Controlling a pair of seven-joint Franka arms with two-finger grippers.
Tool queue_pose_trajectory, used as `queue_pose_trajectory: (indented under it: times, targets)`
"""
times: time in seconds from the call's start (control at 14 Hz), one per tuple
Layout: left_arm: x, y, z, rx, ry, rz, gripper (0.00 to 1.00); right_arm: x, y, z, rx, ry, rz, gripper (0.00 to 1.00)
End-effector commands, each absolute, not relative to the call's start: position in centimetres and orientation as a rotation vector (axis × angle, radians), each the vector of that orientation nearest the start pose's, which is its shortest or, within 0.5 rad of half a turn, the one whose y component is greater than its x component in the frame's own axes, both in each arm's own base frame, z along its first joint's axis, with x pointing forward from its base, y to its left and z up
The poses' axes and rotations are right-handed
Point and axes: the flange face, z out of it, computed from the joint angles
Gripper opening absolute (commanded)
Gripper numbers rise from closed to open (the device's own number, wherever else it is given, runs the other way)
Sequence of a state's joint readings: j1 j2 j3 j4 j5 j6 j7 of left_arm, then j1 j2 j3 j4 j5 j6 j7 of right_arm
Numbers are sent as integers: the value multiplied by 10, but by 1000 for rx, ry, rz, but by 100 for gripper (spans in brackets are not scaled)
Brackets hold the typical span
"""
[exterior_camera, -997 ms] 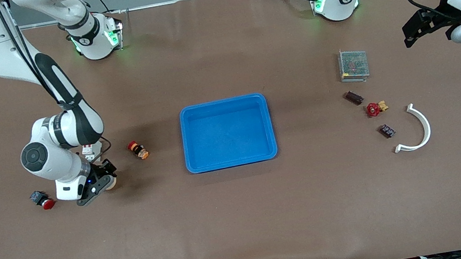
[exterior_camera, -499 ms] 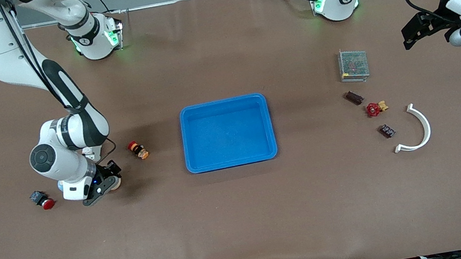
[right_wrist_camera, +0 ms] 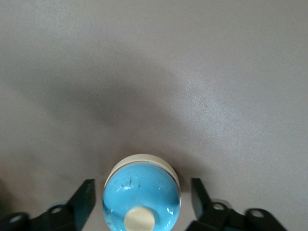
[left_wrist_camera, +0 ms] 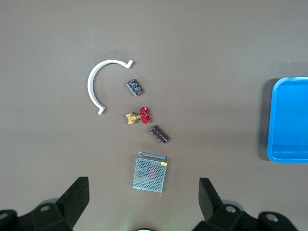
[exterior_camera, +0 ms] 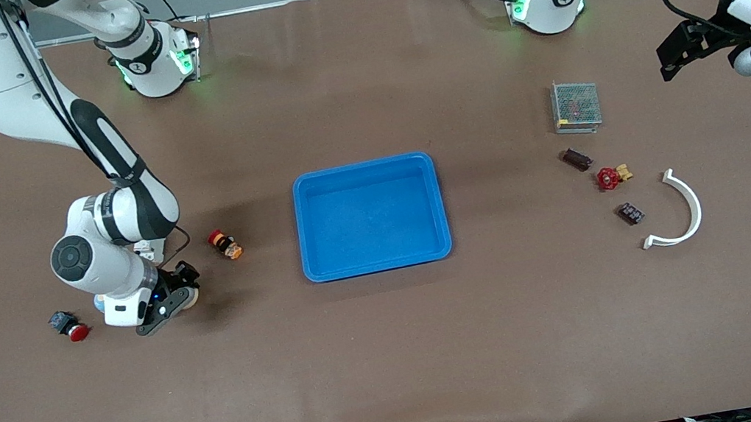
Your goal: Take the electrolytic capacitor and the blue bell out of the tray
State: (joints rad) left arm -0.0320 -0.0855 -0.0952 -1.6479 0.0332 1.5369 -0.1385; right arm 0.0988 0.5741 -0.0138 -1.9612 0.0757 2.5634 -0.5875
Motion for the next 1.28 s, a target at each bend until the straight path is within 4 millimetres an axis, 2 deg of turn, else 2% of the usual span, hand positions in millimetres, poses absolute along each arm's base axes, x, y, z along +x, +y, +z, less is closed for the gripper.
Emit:
queue_pose_trajectory:
  times: [0.0,0.14,0.43,0.64,0.78,0.93,1.07,1.21]
  targets:
    - [520,-66,633,-3078,-12,21,100,625,52,192,-2971,-905,-78,100]
    - [520,-66,634,-3079,-10,16,100,637,58,216,-2972,-863,-46,100]
    - [520,-67,635,-3079,-7,14,100,658,77,328,-2968,-740,171,100]
    - [520,-67,634,-3079,-5,16,100,662,82,410,-2993,-679,230,100]
    - [520,-67,635,-3079,-5,14,100,652,96,470,-3053,-616,277,100]
    - [520,-67,635,-3081,-7,12,100,633,111,519,-3075,-581,311,100]
    - [520,-67,635,-3081,-7,12,100,611,114,566,-3092,-537,280,100]
    - [520,-67,635,-3081,-7,12,100,590,106,606,-3096,-525,224,100]
